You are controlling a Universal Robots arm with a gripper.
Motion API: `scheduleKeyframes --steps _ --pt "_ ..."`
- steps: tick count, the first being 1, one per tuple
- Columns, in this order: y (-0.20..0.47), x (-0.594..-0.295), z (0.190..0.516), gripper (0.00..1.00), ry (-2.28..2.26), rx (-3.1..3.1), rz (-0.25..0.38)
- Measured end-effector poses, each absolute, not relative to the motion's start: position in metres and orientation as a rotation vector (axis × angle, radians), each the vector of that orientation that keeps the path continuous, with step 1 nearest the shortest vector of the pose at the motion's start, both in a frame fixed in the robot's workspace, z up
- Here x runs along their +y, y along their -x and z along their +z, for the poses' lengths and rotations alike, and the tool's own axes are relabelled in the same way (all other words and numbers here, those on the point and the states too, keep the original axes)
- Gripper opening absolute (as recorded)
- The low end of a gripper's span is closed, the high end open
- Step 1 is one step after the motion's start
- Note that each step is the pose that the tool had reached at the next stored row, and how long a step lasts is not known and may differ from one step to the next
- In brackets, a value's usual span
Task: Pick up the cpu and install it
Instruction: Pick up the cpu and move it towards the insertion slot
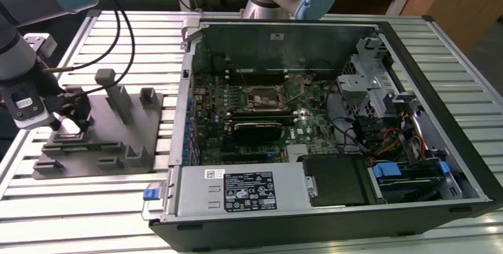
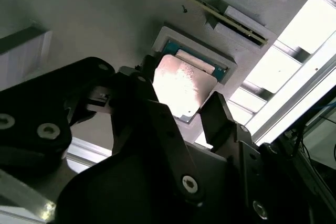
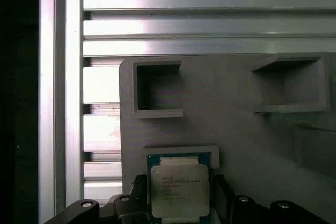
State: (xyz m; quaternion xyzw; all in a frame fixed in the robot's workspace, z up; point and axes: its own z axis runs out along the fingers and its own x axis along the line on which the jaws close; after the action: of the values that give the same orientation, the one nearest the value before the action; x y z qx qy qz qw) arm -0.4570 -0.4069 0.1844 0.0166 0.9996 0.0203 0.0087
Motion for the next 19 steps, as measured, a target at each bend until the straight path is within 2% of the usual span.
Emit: scheduleKeyframes --steps 1,3,19 --pt "0.457 -0.407 0.184 0.65 -0.052 3.123 0.064" --pt "0.457 -0.407 0.184 0.54 -0.052 3.123 0.063" --pt "0.457 -0.407 0.195 0.54 -0.052 3.123 0.077"
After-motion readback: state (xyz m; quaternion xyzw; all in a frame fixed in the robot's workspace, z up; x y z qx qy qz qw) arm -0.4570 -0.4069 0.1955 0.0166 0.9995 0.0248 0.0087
